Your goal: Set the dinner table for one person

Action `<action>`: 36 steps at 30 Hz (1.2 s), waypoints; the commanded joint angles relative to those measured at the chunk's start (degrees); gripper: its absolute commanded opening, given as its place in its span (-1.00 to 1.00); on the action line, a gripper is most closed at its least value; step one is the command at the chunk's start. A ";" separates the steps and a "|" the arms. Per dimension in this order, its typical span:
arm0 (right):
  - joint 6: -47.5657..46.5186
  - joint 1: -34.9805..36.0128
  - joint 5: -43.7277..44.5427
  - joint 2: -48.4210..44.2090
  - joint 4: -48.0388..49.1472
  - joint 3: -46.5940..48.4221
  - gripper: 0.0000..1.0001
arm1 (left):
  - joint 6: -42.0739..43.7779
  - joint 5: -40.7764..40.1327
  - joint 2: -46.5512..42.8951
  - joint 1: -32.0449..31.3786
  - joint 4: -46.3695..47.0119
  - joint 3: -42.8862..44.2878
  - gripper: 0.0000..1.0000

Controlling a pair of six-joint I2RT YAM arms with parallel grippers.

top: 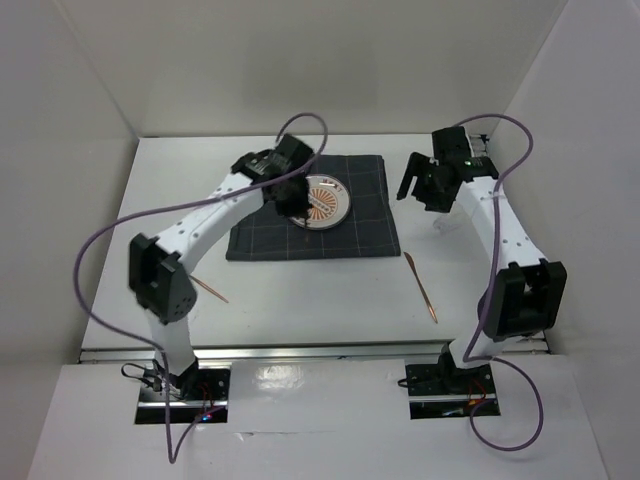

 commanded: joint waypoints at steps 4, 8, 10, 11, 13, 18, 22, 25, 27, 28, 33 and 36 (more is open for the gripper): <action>3.52 -2.08 2.77 -9.90 -1.85 -0.17 0.67 | 8.71 11.74 26.80 -2.56 -4.27 35.26 -1.00; 4.66 -3.75 4.36 -12.01 -1.32 -2.54 0.67 | 7.66 14.92 31.93 -2.56 4.56 37.01 -1.00; 5.19 -3.75 4.36 -13.32 -1.32 -3.25 0.67 | 6.26 15.61 31.93 -2.56 10.03 34.08 -1.00; 5.19 -3.75 4.36 -13.33 -1.32 -3.95 0.67 | 6.25 15.62 33.24 -2.56 12.32 34.07 -1.00; 5.19 -3.75 4.97 -13.33 -1.32 -4.48 0.67 | 5.46 15.10 35.43 -2.56 13.13 35.91 -1.00; 3.70 -4.28 6.91 -12.72 -2.47 -5.00 0.67 | 3.70 15.71 39.40 -2.56 16.64 35.66 -1.00; 3.17 -4.28 5.07 -12.72 -4.57 -6.15 0.67 | -0.16 13.69 41.86 -2.56 18.49 34.86 -1.00; 3.87 -4.28 2.87 -13.24 -5.10 -9.13 0.70 | -2.09 12.64 43.44 -2.56 19.29 34.86 -1.00; 4.66 -4.28 2.25 -13.24 -6.69 -12.28 0.72 | -2.71 12.11 44.49 -2.56 19.82 36.44 -1.00; 5.27 -4.28 1.55 -13.24 -7.47 -13.52 0.72 | -2.71 12.10 45.02 -2.04 19.82 36.44 -1.00; 9.94 -4.28 1.73 -10.96 -10.46 -19.50 0.74 | -2.71 11.49 48.01 -2.04 17.10 39.08 -0.65; 10.64 -4.28 -0.65 -11.65 -6.97 -24.16 0.74 | -2.02 12.01 47.32 -2.04 17.88 36.36 -0.12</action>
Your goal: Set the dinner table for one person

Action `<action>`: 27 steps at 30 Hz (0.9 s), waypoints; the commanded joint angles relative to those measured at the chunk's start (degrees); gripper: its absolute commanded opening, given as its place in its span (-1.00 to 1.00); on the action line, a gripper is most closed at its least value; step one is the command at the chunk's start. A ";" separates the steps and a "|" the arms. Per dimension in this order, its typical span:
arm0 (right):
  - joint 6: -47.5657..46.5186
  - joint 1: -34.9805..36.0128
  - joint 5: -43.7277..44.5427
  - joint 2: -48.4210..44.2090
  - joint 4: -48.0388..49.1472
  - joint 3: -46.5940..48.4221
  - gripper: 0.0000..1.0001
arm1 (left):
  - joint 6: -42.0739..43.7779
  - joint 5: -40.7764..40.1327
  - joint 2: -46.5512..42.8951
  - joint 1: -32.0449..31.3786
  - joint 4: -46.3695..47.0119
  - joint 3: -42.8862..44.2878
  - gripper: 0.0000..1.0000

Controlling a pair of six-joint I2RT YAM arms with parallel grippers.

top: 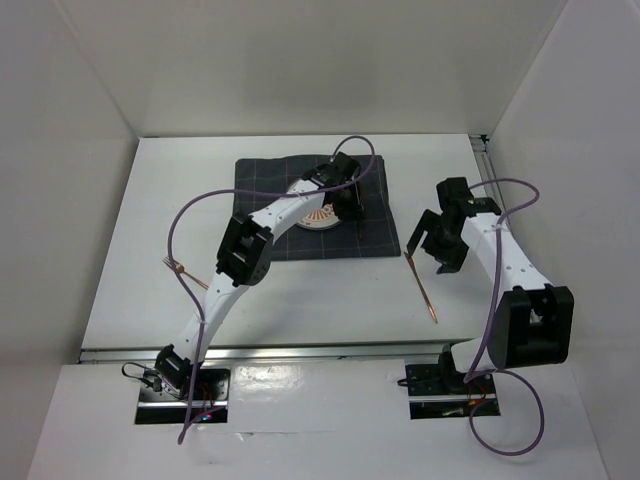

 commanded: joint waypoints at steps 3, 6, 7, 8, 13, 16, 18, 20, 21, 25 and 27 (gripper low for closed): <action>1.53 -0.37 -2.62 -0.08 2.17 -6.11 0.62 | 1.14 -0.09 -1.23 0.26 1.16 -1.00 0.17; 0.30 -0.37 -3.15 1.67 3.58 -7.43 0.59 | 2.89 -0.09 -4.66 0.26 1.16 -1.70 0.24; 0.29 -0.37 -3.15 1.68 4.28 -6.91 0.59 | 3.42 -0.09 -5.63 0.26 1.16 -2.23 0.24; 0.29 -0.37 -3.15 2.29 4.28 -6.91 0.59 | 3.43 -0.70 -6.59 0.26 1.16 -2.23 0.24; -1.47 -0.37 -2.28 7.39 5.52 -6.38 0.59 | 5.35 1.67 -13.53 -0.88 0.64 -3.46 0.24; -3.66 -0.37 0.36 9.07 7.44 -6.38 0.57 | 6.67 3.86 -17.57 -2.29 0.11 -4.17 0.24; -5.32 -0.37 -0.42 10.47 8.67 -6.38 0.45 | 6.68 5.44 -19.42 -3.69 -0.41 -4.87 0.24; -6.83 -0.37 -0.43 12.49 9.38 -5.77 0.38 | 7.73 6.06 -22.49 -4.48 -1.03 -6.44 0.22; -7.35 -0.37 -1.12 13.02 10.08 -5.76 0.30 | 7.73 6.06 -23.64 -4.49 -1.64 -7.06 0.22; -7.88 -0.37 -0.25 16.79 11.84 -5.76 0.27 | 10.01 5.28 -29.01 -4.49 -4.19 -9.43 0.20; -7.88 -0.37 0.27 17.42 11.84 -5.76 0.27 | 10.80 4.39 -31.72 -4.49 -5.42 -10.05 0.20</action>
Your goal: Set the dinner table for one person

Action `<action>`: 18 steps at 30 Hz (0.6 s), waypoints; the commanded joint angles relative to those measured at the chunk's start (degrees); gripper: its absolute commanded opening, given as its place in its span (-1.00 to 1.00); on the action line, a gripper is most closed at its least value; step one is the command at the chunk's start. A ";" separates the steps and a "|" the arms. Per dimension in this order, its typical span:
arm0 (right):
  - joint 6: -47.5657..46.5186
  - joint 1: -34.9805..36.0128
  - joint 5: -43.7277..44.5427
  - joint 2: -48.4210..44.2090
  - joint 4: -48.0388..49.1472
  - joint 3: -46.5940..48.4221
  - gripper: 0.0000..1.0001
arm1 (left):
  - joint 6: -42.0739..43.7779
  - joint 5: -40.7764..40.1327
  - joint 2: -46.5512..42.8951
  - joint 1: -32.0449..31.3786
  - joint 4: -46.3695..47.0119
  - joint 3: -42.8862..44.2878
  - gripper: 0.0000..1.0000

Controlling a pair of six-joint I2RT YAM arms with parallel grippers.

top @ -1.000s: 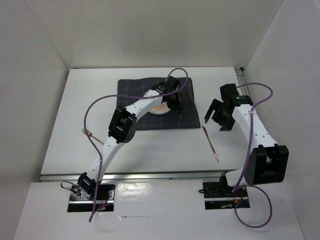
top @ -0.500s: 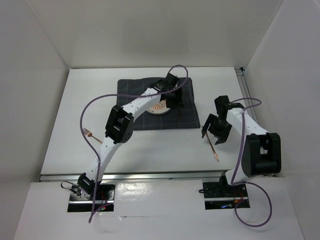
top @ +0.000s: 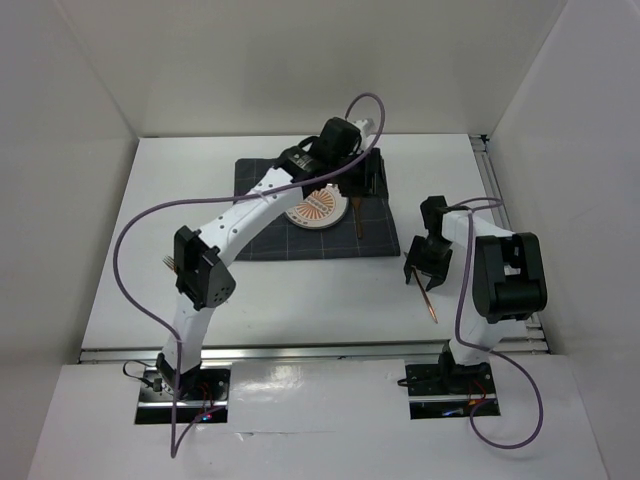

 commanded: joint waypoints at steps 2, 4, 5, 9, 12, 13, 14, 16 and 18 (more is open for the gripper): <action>-1.26 -0.34 1.09 2.16 3.74 0.82 0.24 | 3.58 -1.25 -6.67 0.96 -3.81 -1.96 0.17; -0.74 -0.34 0.39 2.17 4.26 0.29 0.15 | 3.58 -1.25 -7.90 2.36 -4.34 -3.28 0.17; -0.73 -0.34 0.38 2.69 4.88 -0.50 0.03 | 3.58 -1.25 -8.43 2.36 -4.34 -3.29 0.17; 1.28 -0.34 -0.67 2.69 5.50 -2.00 -0.36 | 3.58 -1.87 -9.76 3.42 -4.96 -4.52 0.15; 1.99 -0.34 -0.67 2.69 6.03 -2.00 -0.70 | 3.58 -2.39 -10.28 3.42 -6.10 -4.52 0.15; 1.99 -0.34 -0.15 2.69 6.03 -2.00 -0.81 | 3.58 -2.39 -10.29 3.42 -6.10 -4.52 0.15; 2.60 -0.34 0.98 2.17 6.03 -2.00 -0.92 | 3.58 -2.92 -10.29 3.94 -6.71 -4.52 0.15; 3.14 -0.34 1.61 1.47 6.03 -1.48 -1.00 | 4.19 -3.53 -10.98 4.47 -7.67 -3.99 0.15; 2.61 -0.34 2.14 0.67 5.50 -1.47 -1.00 | 4.19 -4.94 -11.69 5.09 -8.56 -4.78 0.15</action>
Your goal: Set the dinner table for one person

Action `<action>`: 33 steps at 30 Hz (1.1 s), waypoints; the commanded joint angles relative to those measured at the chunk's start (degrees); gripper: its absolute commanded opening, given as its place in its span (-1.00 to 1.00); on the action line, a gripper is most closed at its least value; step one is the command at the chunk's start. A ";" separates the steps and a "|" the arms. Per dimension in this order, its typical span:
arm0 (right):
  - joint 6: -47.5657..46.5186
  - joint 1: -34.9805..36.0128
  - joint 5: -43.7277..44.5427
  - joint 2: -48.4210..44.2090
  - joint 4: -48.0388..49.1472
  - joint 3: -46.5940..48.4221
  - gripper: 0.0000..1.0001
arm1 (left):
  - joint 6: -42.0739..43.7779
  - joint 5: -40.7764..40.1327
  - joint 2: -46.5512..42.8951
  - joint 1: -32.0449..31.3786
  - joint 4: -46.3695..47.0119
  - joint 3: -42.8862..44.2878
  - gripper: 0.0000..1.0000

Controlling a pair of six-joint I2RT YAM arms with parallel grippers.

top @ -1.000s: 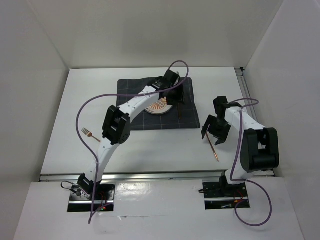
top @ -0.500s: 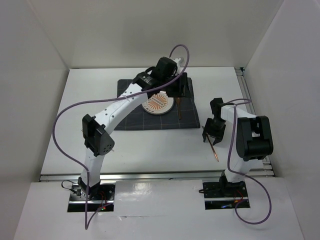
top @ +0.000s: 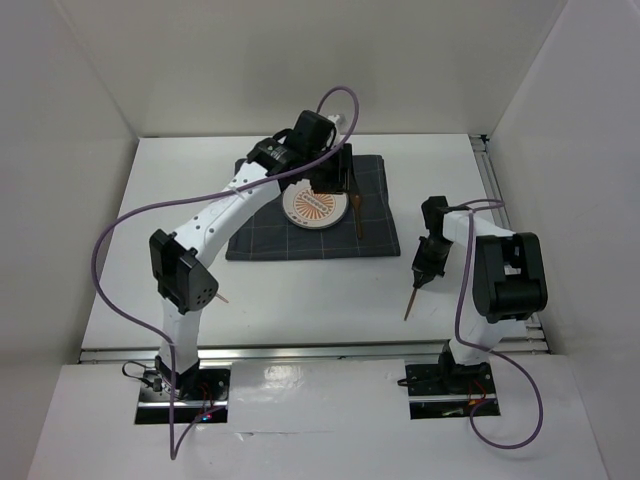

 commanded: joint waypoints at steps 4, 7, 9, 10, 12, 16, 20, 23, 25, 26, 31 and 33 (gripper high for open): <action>0.20 -0.15 2.20 -4.10 2.63 1.68 -1.00 | 1.44 -5.08 -7.46 4.86 -3.58 -4.62 0.15; -1.73 0.99 2.20 -8.23 1.22 5.01 -1.00 | -0.31 -8.07 -11.24 9.95 -4.29 -12.78 0.13; -2.26 1.61 2.20 -9.47 -0.88 7.83 -1.00 | -3.37 -9.40 -14.65 14.43 -5.52 -17.79 0.13; -2.26 3.35 2.20 -9.47 -1.41 11.24 -1.00 | -4.00 -9.92 -15.98 15.67 -5.52 -23.30 0.13; -2.96 5.12 2.20 -7.82 -2.11 15.29 -1.00 | -5.32 -9.92 -18.62 18.73 -5.52 -28.60 0.10; -4.46 10.48 3.26 0.26 -3.35 29.68 -1.00 | -5.33 -10.97 -23.99 22.88 -4.99 -39.42 0.10; -7.71 12.85 3.79 11.77 -4.14 41.83 -1.00 | -6.56 -15.01 -26.79 26.13 -6.57 -45.58 0.10; -9.38 13.38 4.49 21.09 -5.37 50.80 -1.00 | -7.26 -16.95 -29.17 28.42 -7.10 -49.62 0.13; -9.91 13.39 5.02 26.72 -5.90 54.23 -1.00 | -7.88 -16.95 -30.23 30.52 -7.11 -51.29 0.20; -9.91 13.39 5.02 28.30 -5.90 56.86 -1.00 | -8.49 -16.95 -30.75 31.40 -7.11 -53.04 0.30; -9.91 13.39 6.68 35.16 -5.37 60.58 -0.99 | -9.02 -15.03 -32.17 37.54 -6.58 -57.45 0.87; -9.91 13.39 6.69 35.87 -5.37 61.80 -0.78 | -9.02 -14.41 -31.47 39.49 -6.58 -58.24 0.90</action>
